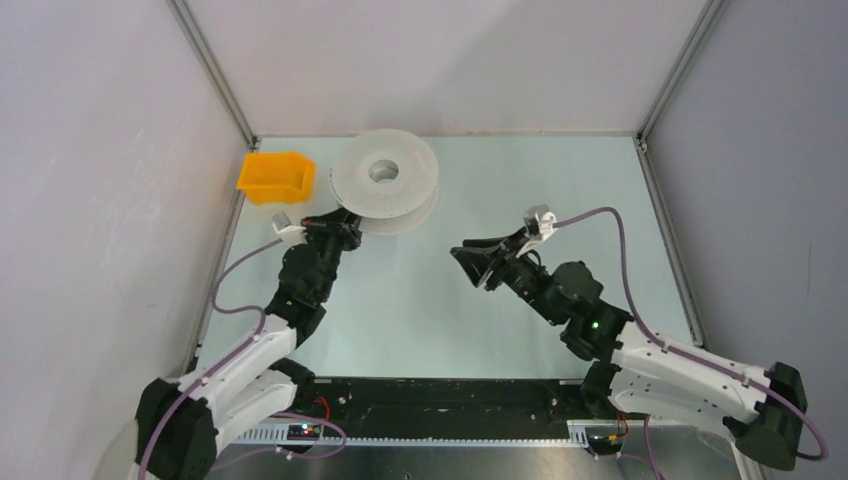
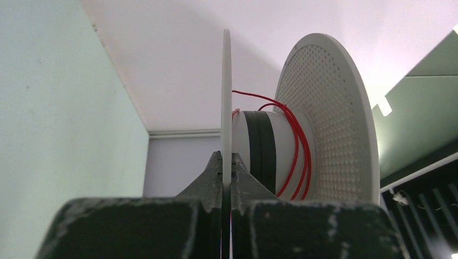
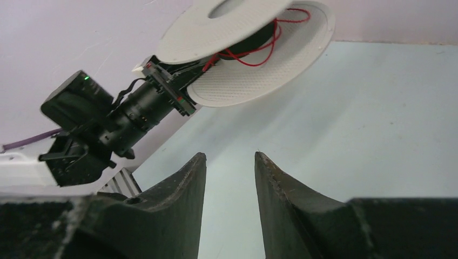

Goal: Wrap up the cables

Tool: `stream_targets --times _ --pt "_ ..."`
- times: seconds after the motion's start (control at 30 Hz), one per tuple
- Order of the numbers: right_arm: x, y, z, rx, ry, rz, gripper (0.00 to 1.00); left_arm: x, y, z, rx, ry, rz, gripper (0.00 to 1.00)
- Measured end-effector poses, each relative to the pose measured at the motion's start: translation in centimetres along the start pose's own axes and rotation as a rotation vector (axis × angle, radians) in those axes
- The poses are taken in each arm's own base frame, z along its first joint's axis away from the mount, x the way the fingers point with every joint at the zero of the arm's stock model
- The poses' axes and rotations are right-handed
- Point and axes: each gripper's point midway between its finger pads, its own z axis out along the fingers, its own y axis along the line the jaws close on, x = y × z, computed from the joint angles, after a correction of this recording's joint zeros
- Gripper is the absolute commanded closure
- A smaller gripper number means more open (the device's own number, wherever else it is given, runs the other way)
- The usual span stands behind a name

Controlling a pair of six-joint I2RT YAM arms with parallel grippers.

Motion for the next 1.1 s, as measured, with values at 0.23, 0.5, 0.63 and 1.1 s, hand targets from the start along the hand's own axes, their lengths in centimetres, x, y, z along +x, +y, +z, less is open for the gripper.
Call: stream_targets --times 0.23,0.5,0.63,1.1 --pt "0.4 -1.9 -2.9 0.049 0.012 -0.041 0.56 2.4 4.2 1.6 -0.078 0.106 0.061 1.00" --pt "0.3 -4.2 -4.1 0.107 -0.007 -0.070 0.55 5.6 8.5 2.4 -0.133 0.240 0.106 1.00" --pt "0.8 -5.2 -4.2 0.134 0.004 -0.079 0.55 7.1 11.5 2.6 -0.174 0.311 0.112 1.00" --pt "2.3 -7.3 -4.3 0.188 0.045 -0.092 0.55 8.9 19.5 2.4 -0.292 0.409 0.121 1.00"
